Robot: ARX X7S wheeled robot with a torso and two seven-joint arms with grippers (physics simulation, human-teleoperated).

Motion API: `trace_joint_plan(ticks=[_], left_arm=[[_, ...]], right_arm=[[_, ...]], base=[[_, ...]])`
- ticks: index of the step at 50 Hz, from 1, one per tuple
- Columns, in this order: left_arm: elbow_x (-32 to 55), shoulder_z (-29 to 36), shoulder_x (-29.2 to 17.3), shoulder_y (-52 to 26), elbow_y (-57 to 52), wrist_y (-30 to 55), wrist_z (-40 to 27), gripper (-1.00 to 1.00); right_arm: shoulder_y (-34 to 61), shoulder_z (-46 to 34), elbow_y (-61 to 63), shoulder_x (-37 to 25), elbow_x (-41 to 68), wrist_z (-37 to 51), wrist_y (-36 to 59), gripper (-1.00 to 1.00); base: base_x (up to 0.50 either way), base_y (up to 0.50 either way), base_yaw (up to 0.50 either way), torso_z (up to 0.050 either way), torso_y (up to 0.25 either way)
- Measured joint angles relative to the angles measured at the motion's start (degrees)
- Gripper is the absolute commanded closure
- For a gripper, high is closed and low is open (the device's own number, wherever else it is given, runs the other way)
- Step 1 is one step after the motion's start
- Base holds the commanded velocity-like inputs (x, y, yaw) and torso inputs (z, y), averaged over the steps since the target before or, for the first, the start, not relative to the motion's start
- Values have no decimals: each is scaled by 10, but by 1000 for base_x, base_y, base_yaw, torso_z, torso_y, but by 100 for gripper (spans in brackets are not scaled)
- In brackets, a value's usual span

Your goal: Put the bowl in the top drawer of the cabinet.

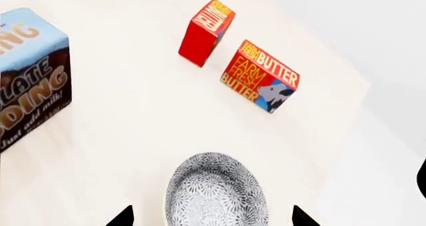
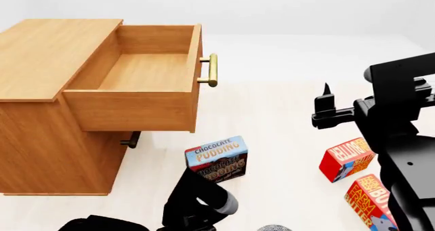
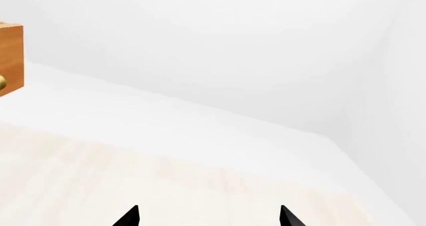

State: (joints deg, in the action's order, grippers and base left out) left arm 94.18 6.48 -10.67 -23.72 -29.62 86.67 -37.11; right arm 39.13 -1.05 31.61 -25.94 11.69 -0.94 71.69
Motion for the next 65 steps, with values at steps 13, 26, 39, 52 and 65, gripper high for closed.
trace_joint_plan(ticks=[13,26,39,52,65], left_arm=[[-131,56,-4,21,38,-39,92,-100],[-210,103,10,3,106,-80,132,-100],[-271,158,26,-10,168,-115,155,-100],[-324,219,34,-6,214,-152,179,-100],[-373,272,38,-10,263,-191,193,-100]], right_arm=[[-10,0,-12,2,1,0,-17,-100],[-18,-1,-23,3,2,-1,-32,-100],[-26,0,-28,3,4,-1,-42,-100],[-30,0,-30,3,6,-1,-48,-100],[-36,6,-31,3,11,-3,-54,-100]], base=[[0,0,0,0,0],[0,0,0,0,0],[0,0,0,0,0],[0,0,0,0,0],[1,0,0,0,0]])
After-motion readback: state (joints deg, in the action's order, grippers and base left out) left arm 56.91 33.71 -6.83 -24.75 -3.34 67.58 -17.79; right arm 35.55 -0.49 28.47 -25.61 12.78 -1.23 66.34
